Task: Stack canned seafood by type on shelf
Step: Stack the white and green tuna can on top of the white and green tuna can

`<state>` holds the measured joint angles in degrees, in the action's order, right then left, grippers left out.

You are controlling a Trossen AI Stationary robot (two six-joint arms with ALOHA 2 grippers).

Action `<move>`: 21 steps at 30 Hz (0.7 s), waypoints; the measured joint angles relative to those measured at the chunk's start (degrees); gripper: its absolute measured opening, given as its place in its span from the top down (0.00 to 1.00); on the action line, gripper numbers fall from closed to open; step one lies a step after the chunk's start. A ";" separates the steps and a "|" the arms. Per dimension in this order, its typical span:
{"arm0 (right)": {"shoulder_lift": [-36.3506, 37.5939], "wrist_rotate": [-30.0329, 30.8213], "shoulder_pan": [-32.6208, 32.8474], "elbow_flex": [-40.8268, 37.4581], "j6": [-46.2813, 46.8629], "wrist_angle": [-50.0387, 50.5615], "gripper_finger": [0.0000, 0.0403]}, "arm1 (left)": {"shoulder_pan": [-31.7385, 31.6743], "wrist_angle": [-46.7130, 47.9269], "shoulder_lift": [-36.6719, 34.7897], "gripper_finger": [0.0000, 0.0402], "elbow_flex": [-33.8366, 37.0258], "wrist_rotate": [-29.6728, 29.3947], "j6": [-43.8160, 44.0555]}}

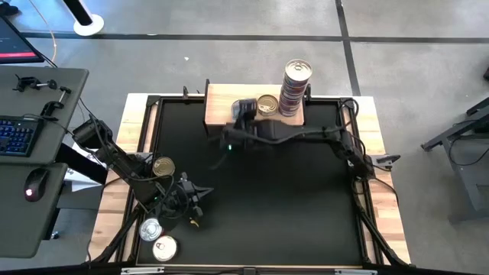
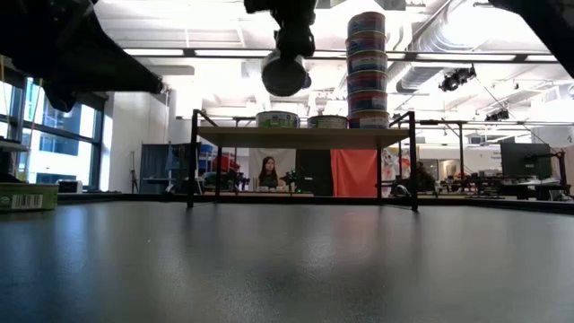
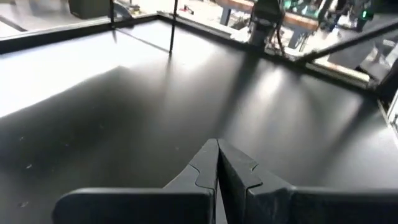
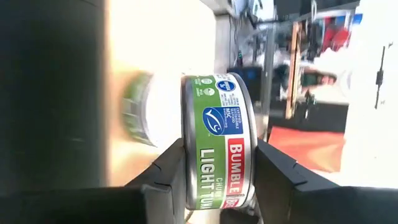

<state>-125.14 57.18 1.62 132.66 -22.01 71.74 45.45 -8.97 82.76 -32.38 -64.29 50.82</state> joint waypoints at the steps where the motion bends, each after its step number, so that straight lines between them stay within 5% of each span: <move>1: 0.03 -0.26 -0.99 0.00 0.07 -0.02 0.71 | 0.00 -0.44 0.00 1.00 -0.02 -0.62 -0.02; 21: -2.90 -6.79 -7.36 -0.09 -5.14 -6.70 0.71 | -0.17 -1.67 0.00 1.00 -0.01 -10.56 0.05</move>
<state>-128.05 50.40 -5.73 132.57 -27.15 65.04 45.28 -10.65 82.76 -32.39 -74.85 50.87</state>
